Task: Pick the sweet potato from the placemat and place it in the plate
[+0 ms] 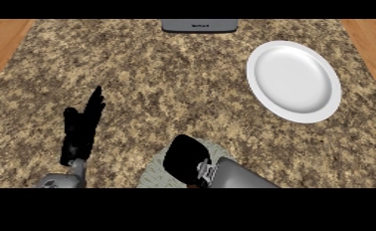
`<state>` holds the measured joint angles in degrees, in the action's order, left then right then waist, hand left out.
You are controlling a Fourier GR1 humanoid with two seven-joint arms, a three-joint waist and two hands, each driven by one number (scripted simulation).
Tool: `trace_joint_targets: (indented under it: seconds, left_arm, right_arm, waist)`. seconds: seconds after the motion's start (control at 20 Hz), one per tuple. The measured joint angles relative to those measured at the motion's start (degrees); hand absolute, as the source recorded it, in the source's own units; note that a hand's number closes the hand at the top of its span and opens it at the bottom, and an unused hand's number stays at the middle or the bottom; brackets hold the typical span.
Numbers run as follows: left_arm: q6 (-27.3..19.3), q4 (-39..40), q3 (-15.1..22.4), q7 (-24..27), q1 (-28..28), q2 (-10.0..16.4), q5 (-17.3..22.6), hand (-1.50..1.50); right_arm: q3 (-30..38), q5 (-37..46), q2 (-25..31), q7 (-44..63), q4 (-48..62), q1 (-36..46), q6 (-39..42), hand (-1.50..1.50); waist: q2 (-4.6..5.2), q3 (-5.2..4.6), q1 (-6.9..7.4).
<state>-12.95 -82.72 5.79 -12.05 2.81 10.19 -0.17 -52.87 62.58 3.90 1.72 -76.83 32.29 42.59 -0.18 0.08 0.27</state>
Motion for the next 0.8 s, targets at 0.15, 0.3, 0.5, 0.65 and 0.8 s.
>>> trace_joint_targets:
  seconds: [0.15, 0.3, 0.5, 0.65, 0.8]
  left_arm:
    - [0.92, 0.16, -1.0, 0.13, -0.03, 0.25, 0.21, 0.0]
    - [0.92, -0.64, -0.91, -0.09, -0.67, 0.23, -0.22, 0.0]
    - [0.8, -0.94, -1.31, 0.27, -1.47, 0.12, -0.03, 0.0]
    - [0.44, -1.64, -1.71, -0.18, -1.84, 0.18, 0.1, 0.0]
    - [0.16, -2.18, -1.46, -0.48, -2.12, -0.03, -0.21, 0.0]
  right_arm:
    - [0.2, 2.69, -0.29, -1.04, -0.35, -0.82, -2.68, 1.5]
    - [1.68, 4.76, -0.68, -1.09, -0.75, -0.11, -7.28, 1.5]
    - [10.37, 3.31, 1.18, 0.14, -3.5, -2.32, -15.83, 1.5]
    - [19.86, -0.77, 2.63, 0.61, -5.58, -5.66, -22.06, 1.5]
    - [27.45, -4.86, 5.37, -1.73, -8.84, -8.61, -26.85, 1.5]
  waist:
    - [0.07, -0.01, -0.02]
    - [0.12, -0.03, -0.02]
    - [0.14, 0.02, -0.87]
    - [0.18, 0.11, -1.77]
    - [0.12, 0.08, -1.8]
